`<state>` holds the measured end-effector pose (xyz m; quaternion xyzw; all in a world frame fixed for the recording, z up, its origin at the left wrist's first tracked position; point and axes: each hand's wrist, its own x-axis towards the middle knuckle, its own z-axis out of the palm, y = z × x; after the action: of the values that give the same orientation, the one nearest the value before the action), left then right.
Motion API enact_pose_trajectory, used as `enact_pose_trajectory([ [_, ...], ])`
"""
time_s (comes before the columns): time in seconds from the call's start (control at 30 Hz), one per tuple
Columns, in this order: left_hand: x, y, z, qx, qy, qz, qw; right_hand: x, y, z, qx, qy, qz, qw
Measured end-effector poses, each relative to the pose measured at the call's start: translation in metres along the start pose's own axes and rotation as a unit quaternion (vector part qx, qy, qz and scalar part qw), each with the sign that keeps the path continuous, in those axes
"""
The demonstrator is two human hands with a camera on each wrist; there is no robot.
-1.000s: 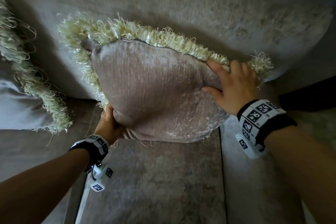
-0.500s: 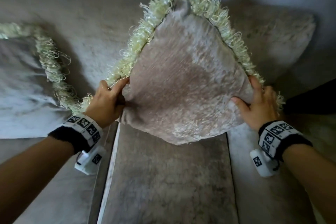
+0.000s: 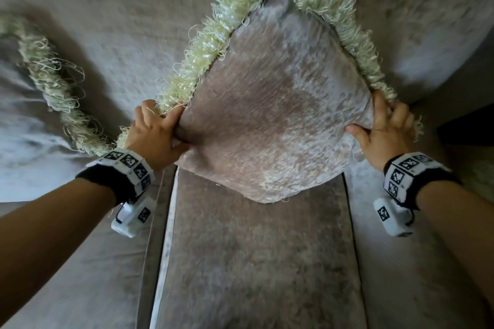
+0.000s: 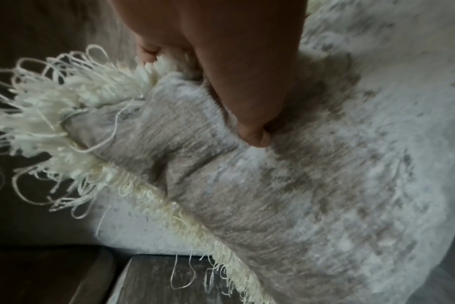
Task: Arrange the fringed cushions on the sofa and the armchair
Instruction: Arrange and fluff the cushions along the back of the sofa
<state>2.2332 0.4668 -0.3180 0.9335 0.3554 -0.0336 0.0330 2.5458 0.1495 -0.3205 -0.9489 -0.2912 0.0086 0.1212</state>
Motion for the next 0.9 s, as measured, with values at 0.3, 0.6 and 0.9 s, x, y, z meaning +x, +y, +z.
enact_pose_trajectory([
  [0.3, -0.024, 0.004, -0.039, -0.086, 0.129, 0.147, 0.977, -0.032, -0.028, -0.04, 0.13, 0.063, -0.149, 0.978],
  [0.6, 0.014, 0.052, -0.037, -0.18, -0.063, 0.051, 0.98, 0.002, -0.069, -0.033, 0.109, -0.048, -0.056, 0.991],
  [0.9, -0.005, 0.059, -0.051, -0.182, -0.052, 0.03, 0.982, -0.01, -0.059, -0.052, 0.027, 0.008, -0.097, 0.995],
])
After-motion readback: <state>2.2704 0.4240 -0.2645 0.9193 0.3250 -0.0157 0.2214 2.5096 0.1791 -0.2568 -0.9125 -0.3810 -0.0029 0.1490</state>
